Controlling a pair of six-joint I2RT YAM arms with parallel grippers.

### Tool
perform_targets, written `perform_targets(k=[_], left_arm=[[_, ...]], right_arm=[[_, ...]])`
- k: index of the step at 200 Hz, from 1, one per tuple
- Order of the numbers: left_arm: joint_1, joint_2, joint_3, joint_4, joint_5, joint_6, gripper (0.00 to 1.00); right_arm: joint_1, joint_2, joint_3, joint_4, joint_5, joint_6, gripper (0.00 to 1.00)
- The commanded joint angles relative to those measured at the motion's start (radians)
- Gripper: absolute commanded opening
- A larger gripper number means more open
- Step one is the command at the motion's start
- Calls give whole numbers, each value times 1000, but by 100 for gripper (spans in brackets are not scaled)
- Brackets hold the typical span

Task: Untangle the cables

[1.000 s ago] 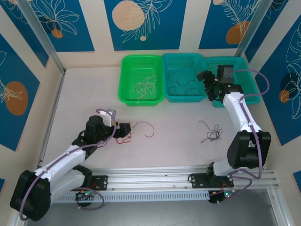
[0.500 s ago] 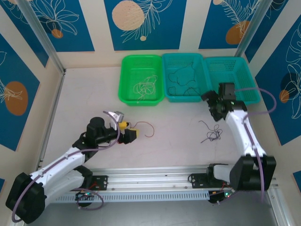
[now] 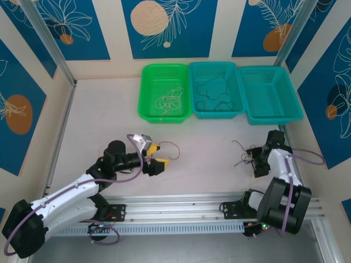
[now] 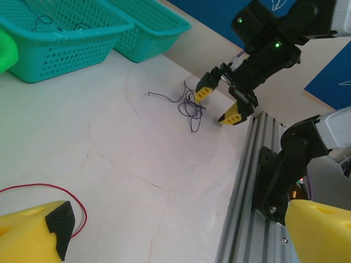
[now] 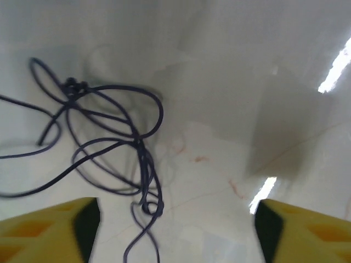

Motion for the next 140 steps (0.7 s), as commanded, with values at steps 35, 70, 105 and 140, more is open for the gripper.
perform_targets(k=[35,70,105,140], left_arm=[[-12,-47,24,-36,-14,60,99],[-13,-57,23,-48,-28,66,99],[-13,-39,25,-19,-38,65,99],[-14,-16,41,-5,-19,64,99]], right_arm=[[-4,155,20,134,-116,-63,16],[-2,33,57,95,-153,-62,0],[51,-191,119,73,-214,-50,0],[208,-301,212,180,-294,-128,0]])
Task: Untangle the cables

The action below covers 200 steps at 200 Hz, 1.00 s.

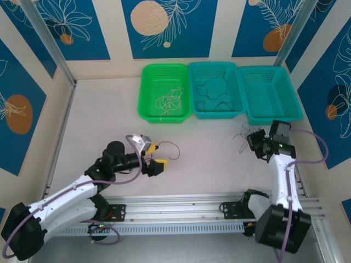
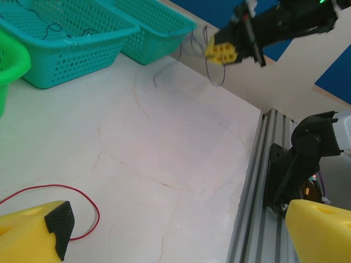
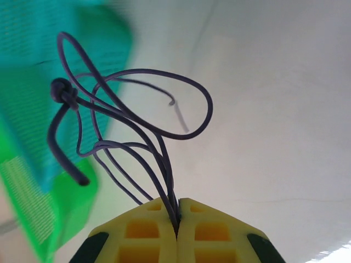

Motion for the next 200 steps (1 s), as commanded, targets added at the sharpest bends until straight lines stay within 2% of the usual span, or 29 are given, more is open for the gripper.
perform_targets(k=[1,31,52,113,144,167,184,200], left_arm=[[-12,10,38,33,7,16,99],[-14,17,41,38,33,18,99],[-19,7,41,22,31,18,99],[-23,-69,40,-52,-24,19,99],[-23,-87,40,-87,-65,-5,99],[-24,-112,35,-133,-157,-35,98],[-23,-141,22,-174,-268,-74,98],[-23,-171,8,-217,-368,-104,98]], right_arm=[[101,-44,69,78,-105,-70,0],[277,23,175,209,-161,-233,2],[331,101,218,309,-185,-272,2],[329,398,333,520,-91,-254,1],[318,597,479,475,4,-223,1],[304,741,615,349,71,-183,2],[292,845,734,220,62,-172,16],[293,865,758,203,37,-178,47]])
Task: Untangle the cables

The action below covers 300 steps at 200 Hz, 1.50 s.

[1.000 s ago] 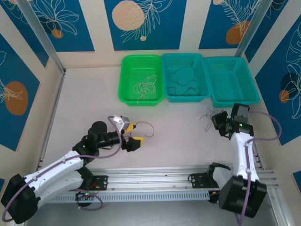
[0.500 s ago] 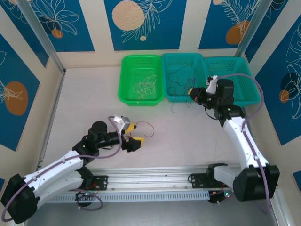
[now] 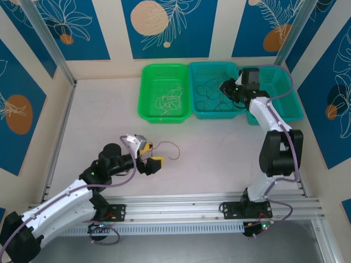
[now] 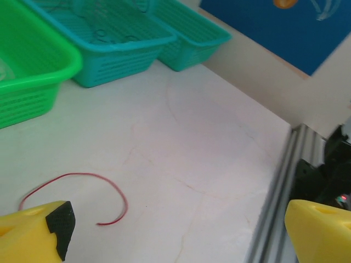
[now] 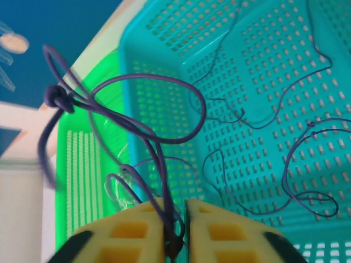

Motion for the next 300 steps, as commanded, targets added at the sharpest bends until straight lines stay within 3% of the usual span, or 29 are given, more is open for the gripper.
perform_targets(k=[1,9,34,89,122,149,181,216,258,300], left_arm=[[-10,-49,0,-80,-191,-60,98],[-9,-58,-3,-111,-244,-73,98],[-3,-70,-12,-179,-384,-121,98],[35,-6,2,-205,-489,-144,97],[152,98,1,-158,-384,-204,95],[252,223,8,-106,-256,-283,93],[280,368,88,-195,-277,-373,85],[296,482,120,-227,-280,-477,76],[309,579,162,-248,-267,-427,71],[316,603,157,-250,-290,-426,70]], right_arm=[[-7,39,58,-135,9,13,48],[-8,28,49,-126,-4,8,55],[-15,-23,28,-147,-4,-3,56],[-9,-353,-271,-36,-77,48,54],[140,-576,-414,-48,-7,-19,53],[357,-637,-429,-142,92,-118,53],[626,-514,-373,-222,200,-177,52],[795,-292,-316,-125,165,-127,50],[927,21,-165,-91,192,-15,52],[954,226,-101,-43,132,80,57]])
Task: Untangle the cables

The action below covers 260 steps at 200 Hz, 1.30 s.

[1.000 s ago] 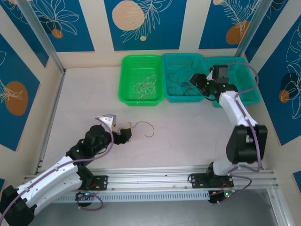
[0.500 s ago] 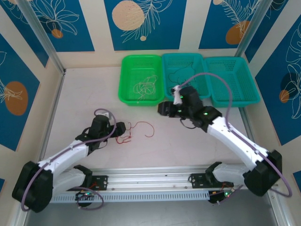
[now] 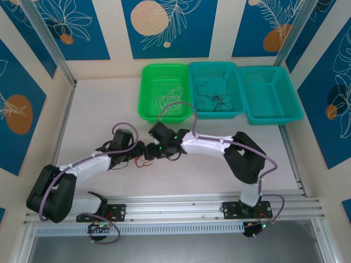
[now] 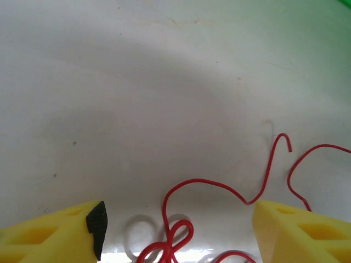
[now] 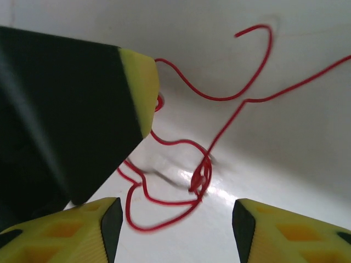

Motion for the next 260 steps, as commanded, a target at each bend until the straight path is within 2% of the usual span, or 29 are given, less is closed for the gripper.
perform_targets(k=[1,21,53,68,97,133,171,205,222,235,243,260], left_arm=[[18,10,24,-23,2,-4,70],[25,-4,22,-25,-6,-20,70],[28,-63,6,3,12,23,71],[28,-104,2,10,21,54,73],[28,-189,-7,55,129,157,74],[27,-240,-18,172,365,220,74],[25,-166,13,341,566,32,73],[22,-36,57,398,630,-146,71],[10,8,48,492,651,-210,67],[-6,28,52,539,668,-235,58],[-12,30,59,533,671,-233,46],[-13,-4,62,480,634,-203,12]], right_arm=[[8,88,49,14,-13,74,57],[24,116,71,-40,44,73,46],[13,52,29,-75,123,12,11],[-16,-3,-19,-67,117,-38,2],[-86,-149,-146,-19,28,-201,0],[-147,-341,-249,-14,-111,-387,0],[-180,-441,-288,2,-173,-400,0],[-167,-449,-309,105,-196,-350,0],[-135,-420,-302,147,-166,-327,1],[-122,-398,-300,182,-130,-302,0],[-119,-386,-303,207,-120,-286,1],[-120,-365,-305,225,-84,-262,1]])
